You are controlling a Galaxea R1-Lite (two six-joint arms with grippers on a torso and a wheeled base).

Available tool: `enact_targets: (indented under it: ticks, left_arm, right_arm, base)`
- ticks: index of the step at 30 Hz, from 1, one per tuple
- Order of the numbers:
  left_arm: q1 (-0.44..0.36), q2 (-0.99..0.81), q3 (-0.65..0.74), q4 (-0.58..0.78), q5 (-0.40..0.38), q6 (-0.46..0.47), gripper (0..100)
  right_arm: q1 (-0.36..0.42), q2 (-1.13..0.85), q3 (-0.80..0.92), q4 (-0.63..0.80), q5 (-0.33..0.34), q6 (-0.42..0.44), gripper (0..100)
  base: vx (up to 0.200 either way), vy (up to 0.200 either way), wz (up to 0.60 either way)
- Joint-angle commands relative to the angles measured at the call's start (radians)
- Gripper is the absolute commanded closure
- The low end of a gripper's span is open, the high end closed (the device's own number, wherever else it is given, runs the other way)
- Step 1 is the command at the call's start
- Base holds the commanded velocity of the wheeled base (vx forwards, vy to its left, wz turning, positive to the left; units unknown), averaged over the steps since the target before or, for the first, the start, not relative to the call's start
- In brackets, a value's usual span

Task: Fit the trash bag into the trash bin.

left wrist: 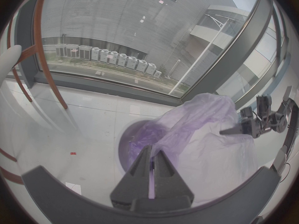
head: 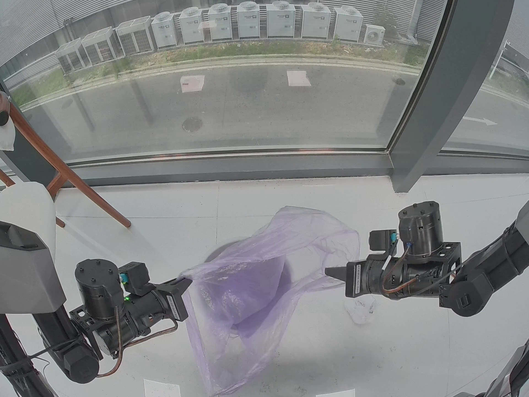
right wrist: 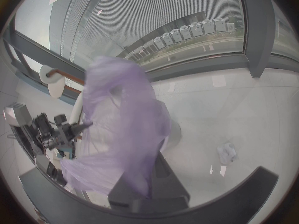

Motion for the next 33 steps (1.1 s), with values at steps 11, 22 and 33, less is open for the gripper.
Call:
enact_targets:
  ticks: [11,22,33]
  left_arm:
    - [0.094,0.146,-0.192,-0.001,0.043,0.000,100]
    - [0.143,0.199,-0.437,0.203,0.045,-0.011,100]
    - [0.255,0.166,-0.609,0.488,0.043,-0.019,100]
  right_arm:
    - [-0.064,0.247,-0.133,-0.171,0.019,-0.007,100]
    - [-0.109,0.318,-0.338,-0.113,0.069,-0.012,100]
    - [-0.158,0.399,-0.476,0.017,0.092,-0.006,100]
  base:
    - [0.000,0.000,0.00]
    - [0.000,0.000,0.00]
    - [0.000,0.000,0.00]
